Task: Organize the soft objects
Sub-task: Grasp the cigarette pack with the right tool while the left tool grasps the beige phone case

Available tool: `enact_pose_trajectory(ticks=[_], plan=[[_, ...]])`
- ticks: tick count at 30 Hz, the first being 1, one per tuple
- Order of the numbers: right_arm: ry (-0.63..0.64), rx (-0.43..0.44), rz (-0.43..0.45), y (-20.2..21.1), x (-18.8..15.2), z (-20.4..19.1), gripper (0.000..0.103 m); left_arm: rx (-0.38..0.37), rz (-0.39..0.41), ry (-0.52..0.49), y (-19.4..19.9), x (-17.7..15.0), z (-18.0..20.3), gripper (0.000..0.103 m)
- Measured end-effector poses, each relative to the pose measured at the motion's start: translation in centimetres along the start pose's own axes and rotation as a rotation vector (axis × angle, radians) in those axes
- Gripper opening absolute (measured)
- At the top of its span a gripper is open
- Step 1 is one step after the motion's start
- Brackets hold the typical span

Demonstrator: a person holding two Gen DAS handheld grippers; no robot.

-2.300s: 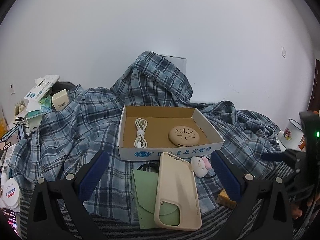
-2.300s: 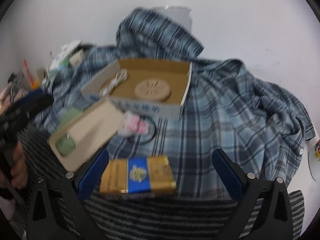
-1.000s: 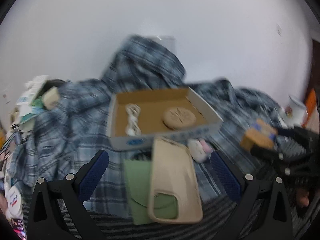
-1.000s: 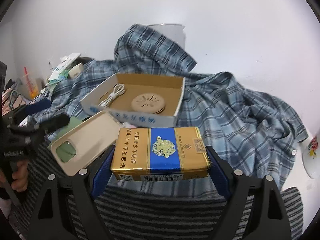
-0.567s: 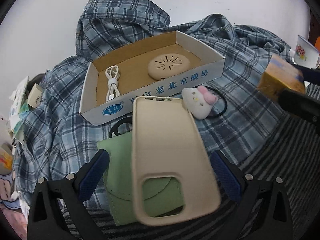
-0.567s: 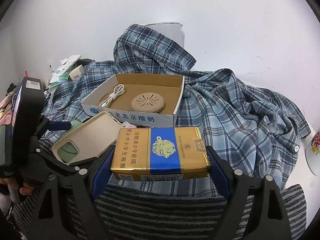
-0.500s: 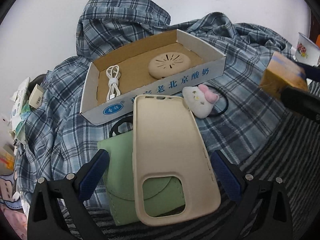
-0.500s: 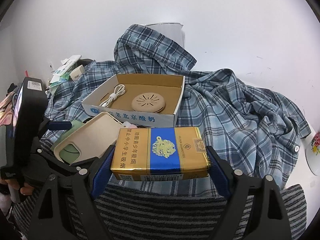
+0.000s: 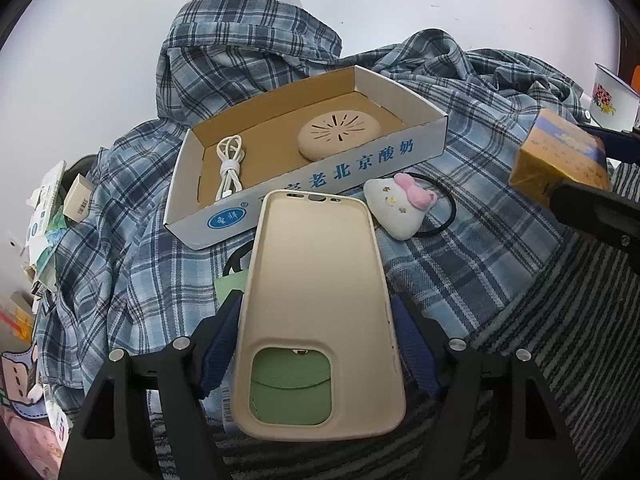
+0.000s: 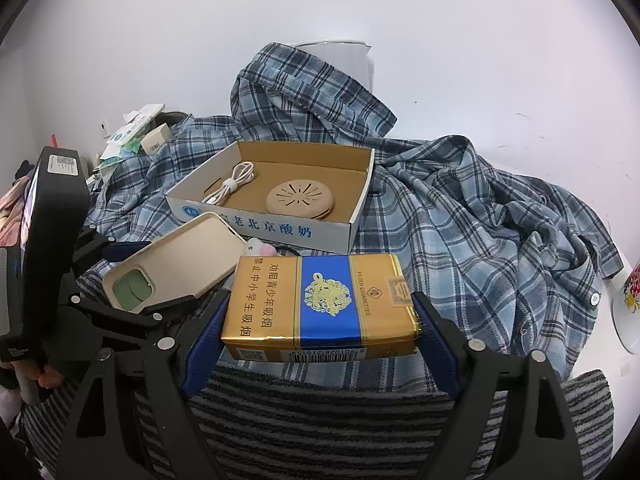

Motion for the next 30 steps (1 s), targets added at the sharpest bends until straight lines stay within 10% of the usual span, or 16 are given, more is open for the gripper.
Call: enact_pose_trajectory(ticks=[13,30], plan=[[0.006,0.009,0.005,0.0,0.0,0.0,0.085,0.045,-0.001,-0.061,0.0,0.0,0.8,0.075],[0.029,0.011,0.068,1.0,0.0,-0.6,0.085,0.006,0.521,0.246,10.8,0.5,-5.4,0.075]])
Point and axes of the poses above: each gripper's, at about its wrist camera, not at the fingertips, and y roughly against the way its jaws point, z to its right, x to its top, the point moved 8 cm from there along -y, roughly the way its jaws point, and after that the axes turned 4 degrees about -y, right-handed, at the moved point
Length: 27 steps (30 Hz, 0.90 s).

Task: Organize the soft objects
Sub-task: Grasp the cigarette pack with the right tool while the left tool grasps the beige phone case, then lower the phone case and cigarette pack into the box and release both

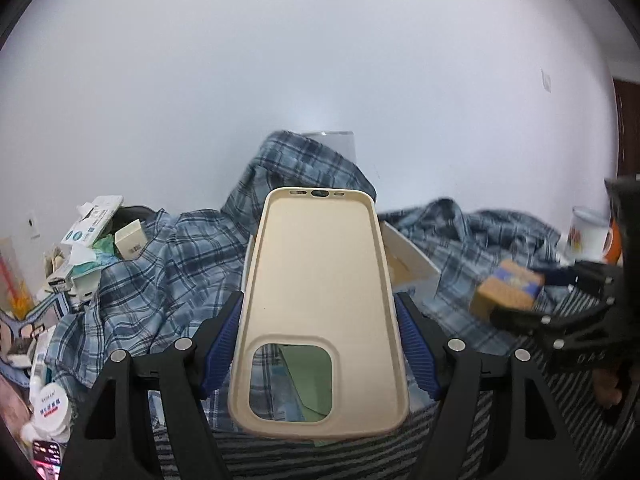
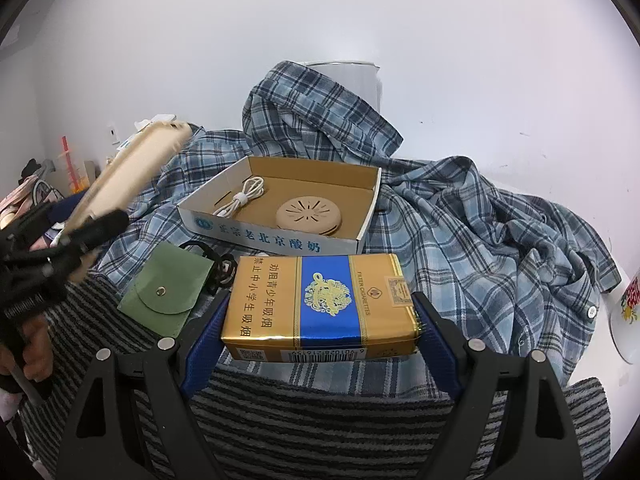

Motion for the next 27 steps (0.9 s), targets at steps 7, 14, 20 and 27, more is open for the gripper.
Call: enact_pose_trajectory(ticks=[7,14,20,27], plan=[[0.028,-0.004,0.021,0.2,0.1,-0.4,0.085,0.011,0.018,0.025,0.5,0.0,-0.7,0.075],[0.030,-0.026,0.034,0.6,0.4,-0.4,0.085,0.037,0.058,0.057,1.4,1.6,-1.6,0.075],[0.118,-0.077,0.181,3.9,5.4,-1.6,0.085,0.072,0.140,0.016,2.1,6.9,-3.1,0.075],[0.145,-0.114,0.385,6.9,15.3,-2.8,0.085,0.103,0.250,0.012,0.9,13.6,-5.2,0.075]])
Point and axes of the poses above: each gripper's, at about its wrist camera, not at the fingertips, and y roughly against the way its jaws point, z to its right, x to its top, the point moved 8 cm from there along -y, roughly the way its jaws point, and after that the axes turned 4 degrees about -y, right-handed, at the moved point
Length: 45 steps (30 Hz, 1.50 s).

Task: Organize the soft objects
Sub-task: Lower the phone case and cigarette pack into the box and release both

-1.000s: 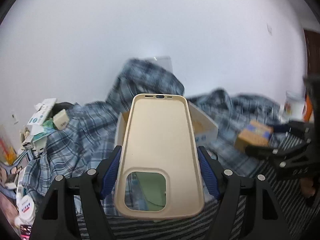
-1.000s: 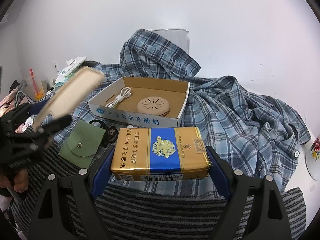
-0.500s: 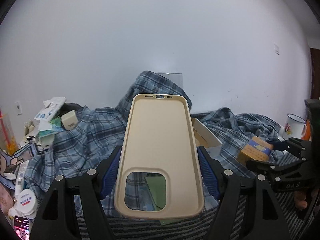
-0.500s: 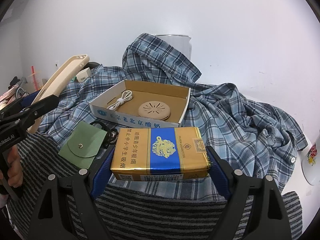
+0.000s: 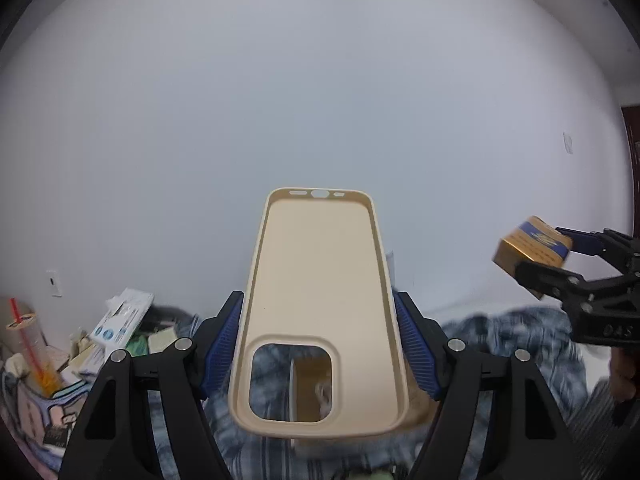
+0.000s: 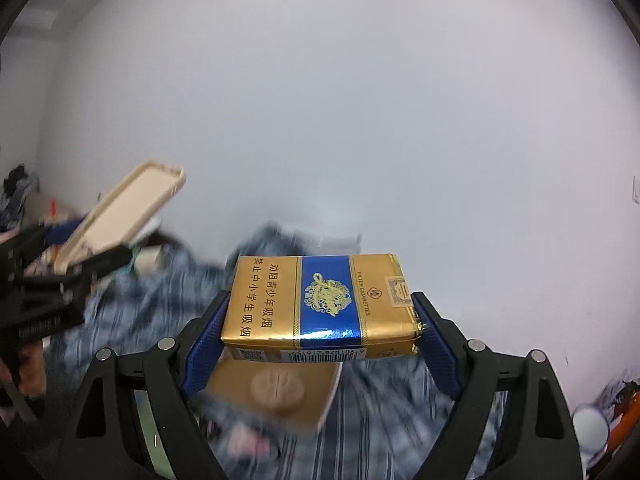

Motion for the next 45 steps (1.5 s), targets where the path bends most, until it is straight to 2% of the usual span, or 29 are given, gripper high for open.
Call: enact_pose_trajectory(ticks=[4,8,13,15,17,30,33,38,45], plan=[[-0.046,0.000,0.033,-2.9,3.8,-0.1,0.085,-0.001,0.000,0.006,-3.0,1.2,-0.5,0.075],[-0.059,0.007,-0.012,-7.2,4.2,-0.9,0.085,-0.011,-0.056,0.038,-6.2,0.5,-1.3,0.075],[-0.116,0.010,-0.085,-11.2,1.9,-0.8,0.085,-0.036,-0.150,0.074,-9.6,-2.2,-1.6,0.075],[-0.123,0.007,-0.112,-12.5,0.8,-0.7,0.085,-0.027,-0.226,0.082,-11.0,-4.0,-1.7,0.075],[-0.129,0.003,-0.141,-13.7,-0.4,-0.5,0.085,-0.035,-0.259,0.095,-11.7,-5.2,-1.7,0.075],[-0.152,0.032,-0.341,-18.9,-8.3,-0.6,0.085,-0.051,-0.507,0.006,-16.5,-14.1,1.1,0.075],[-0.170,0.045,-0.390,-19.8,-9.7,-0.4,0.085,-0.063,-0.547,0.000,-17.0,-15.2,1.5,0.075],[-0.137,0.036,-0.423,-20.3,-10.9,-0.6,0.085,-0.081,-0.618,-0.008,-17.5,-17.3,2.1,0.075],[-0.146,0.049,-0.463,-20.9,-12.1,-0.6,0.085,-0.086,-0.644,0.010,-17.7,-17.8,2.0,0.075]])
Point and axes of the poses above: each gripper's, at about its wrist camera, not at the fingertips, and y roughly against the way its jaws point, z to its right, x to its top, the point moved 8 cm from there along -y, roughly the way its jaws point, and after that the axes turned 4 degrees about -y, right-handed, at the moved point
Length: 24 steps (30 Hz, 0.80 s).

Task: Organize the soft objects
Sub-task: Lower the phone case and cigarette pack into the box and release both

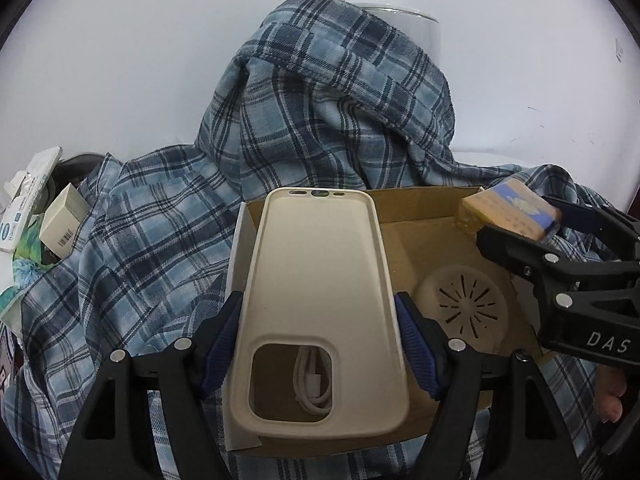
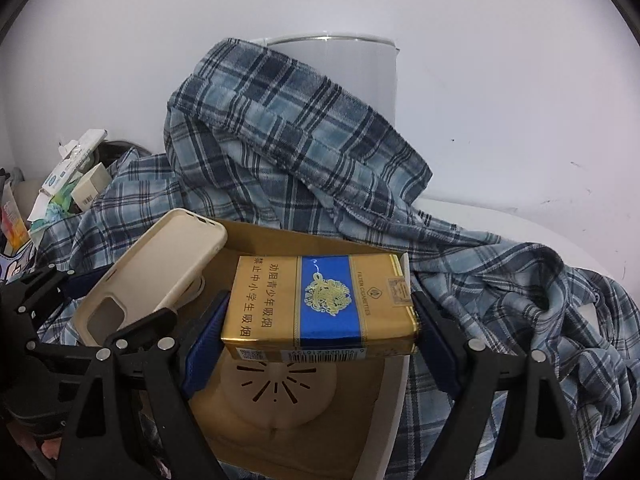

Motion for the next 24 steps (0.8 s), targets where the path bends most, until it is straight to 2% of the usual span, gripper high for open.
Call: enact_pose_trajectory(ticks=[5,7,8,20,24], plan=[[0.003,0.005,-0.011,-0.28,-0.05,-0.07,0.085,-0.005,-0.014,0.011,-0.28,-0.15,-0.22,0.076],[0.004,0.004,-0.011,-0.25,-0.08,-0.10,0.085,0.006,-0.011,0.017,-0.31,-0.07,-0.45,0.083],[0.003,0.005,-0.011,-0.24,-0.06,-0.10,0.085,0.014,-0.003,0.020,-0.21,0.02,-0.61,0.091],[-0.011,0.009,-0.014,-0.25,-0.08,-0.03,0.086,0.022,0.018,0.022,0.22,0.13,-0.81,0.091],[-0.017,0.026,-0.012,-0.24,-0.10,-0.16,0.095,0.026,0.030,0.020,0.49,0.21,-0.84,0.091]])
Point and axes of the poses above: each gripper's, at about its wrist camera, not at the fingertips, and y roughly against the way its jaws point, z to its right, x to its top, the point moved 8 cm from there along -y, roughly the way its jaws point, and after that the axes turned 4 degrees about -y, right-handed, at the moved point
